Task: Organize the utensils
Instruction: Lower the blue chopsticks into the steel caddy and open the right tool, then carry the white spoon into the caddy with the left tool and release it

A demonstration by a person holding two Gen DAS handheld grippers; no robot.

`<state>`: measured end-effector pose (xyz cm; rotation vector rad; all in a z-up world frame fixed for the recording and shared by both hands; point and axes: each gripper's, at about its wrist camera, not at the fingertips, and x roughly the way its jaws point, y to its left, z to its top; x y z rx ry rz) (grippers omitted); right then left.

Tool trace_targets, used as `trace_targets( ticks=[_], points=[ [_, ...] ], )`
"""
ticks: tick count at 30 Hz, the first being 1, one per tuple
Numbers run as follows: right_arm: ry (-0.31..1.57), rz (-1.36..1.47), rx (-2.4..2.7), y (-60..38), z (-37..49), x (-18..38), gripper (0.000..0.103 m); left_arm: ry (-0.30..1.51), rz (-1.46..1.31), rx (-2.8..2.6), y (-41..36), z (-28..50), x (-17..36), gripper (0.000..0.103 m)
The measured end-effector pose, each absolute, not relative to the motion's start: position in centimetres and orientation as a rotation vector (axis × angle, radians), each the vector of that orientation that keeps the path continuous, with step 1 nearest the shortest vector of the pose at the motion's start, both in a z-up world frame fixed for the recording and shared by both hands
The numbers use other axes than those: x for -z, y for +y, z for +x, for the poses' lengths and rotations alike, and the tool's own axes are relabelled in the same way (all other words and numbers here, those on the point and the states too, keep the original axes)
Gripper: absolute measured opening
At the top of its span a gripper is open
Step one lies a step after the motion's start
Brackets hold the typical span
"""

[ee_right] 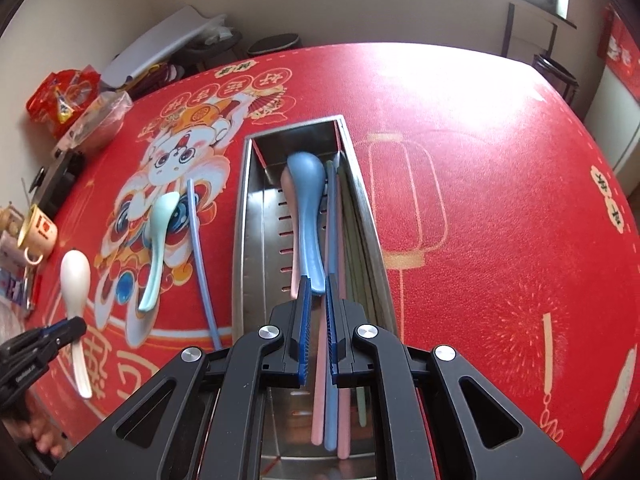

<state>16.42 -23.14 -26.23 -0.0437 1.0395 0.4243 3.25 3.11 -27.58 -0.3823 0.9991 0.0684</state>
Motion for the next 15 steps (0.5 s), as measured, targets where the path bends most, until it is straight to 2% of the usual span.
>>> trace_targets(
  ticks=[1,3,4,10,12,13,14,15],
  points=[
    [1.021,-0.046,-0.430,-23.2,16.4,25.8,0.011,0.999,-0.378,-0.066,2.9,3.4,27.5,0.006],
    [0.989,-0.040,-0.442,-23.5,16.3,25.0,0.032,0.997,-0.368,-0.059,2.6,3.6,27.3,0.006],
    [0.967,-0.035,-0.444,-23.7,16.1,24.5,0.053,0.997,-0.362,-0.055,2.4,3.8,27.2,0.006],
    [0.917,-0.026,-0.438,-25.0,15.7,23.0,0.061,0.991,-0.348,-0.031,1.8,4.9,26.8,0.006],
    [0.911,-0.024,-0.433,-25.5,15.6,22.7,0.070,0.986,-0.346,-0.020,1.5,5.4,26.6,0.006],
    [0.900,-0.022,-0.422,-25.8,15.6,22.5,0.082,0.984,-0.347,-0.014,1.4,5.6,26.5,0.006],
    [0.890,-0.020,-0.412,-26.1,15.5,22.3,0.088,0.985,-0.347,-0.007,1.2,5.9,26.4,0.006],
    [0.884,-0.018,-0.405,-26.4,15.4,22.3,0.088,0.987,-0.345,-0.002,1.0,6.2,26.4,0.006]
  ],
)
